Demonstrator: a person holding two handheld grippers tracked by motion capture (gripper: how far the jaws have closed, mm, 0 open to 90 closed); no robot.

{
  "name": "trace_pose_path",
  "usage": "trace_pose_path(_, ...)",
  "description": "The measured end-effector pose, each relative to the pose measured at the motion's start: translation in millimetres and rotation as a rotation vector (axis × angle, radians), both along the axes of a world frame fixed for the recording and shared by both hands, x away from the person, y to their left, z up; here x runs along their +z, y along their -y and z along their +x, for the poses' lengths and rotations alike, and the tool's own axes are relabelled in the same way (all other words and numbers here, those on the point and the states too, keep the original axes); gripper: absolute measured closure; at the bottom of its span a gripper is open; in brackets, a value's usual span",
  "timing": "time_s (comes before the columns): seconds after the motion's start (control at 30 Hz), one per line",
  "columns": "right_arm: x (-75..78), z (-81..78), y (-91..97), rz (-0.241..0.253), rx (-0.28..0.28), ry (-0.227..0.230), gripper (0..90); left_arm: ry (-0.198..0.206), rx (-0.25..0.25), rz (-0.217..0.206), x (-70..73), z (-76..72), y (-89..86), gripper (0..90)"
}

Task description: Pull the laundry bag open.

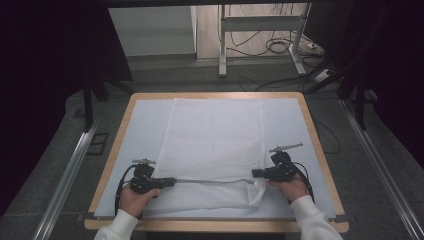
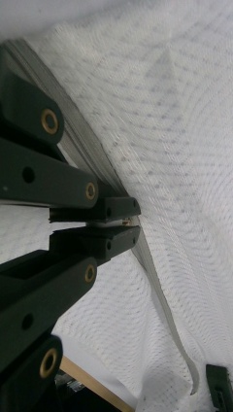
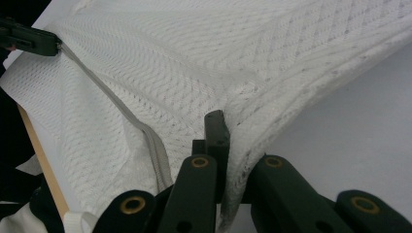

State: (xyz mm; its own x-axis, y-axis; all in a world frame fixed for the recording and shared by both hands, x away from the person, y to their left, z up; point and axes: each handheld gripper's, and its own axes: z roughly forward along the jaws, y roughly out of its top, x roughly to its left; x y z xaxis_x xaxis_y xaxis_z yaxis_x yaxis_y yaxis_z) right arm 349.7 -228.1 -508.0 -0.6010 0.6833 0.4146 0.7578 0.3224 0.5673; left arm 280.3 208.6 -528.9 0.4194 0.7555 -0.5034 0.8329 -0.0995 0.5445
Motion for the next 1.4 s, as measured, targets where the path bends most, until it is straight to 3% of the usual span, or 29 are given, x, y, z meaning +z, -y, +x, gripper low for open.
trace_pose_path(0.3, 0.0, 0.0, 0.0, 0.002, 0.002, 0.000, 88.3, 0.003, 0.012, 0.010, 0.3, -2.0, -4.6, 86.1)
trace_pose_path(1.4, -0.6, 0.0, 0.0, 0.000, 0.004, -0.003, 88.4, -0.006, 0.078, -0.012, -1.8, -12.7, -41.5, 86.1)
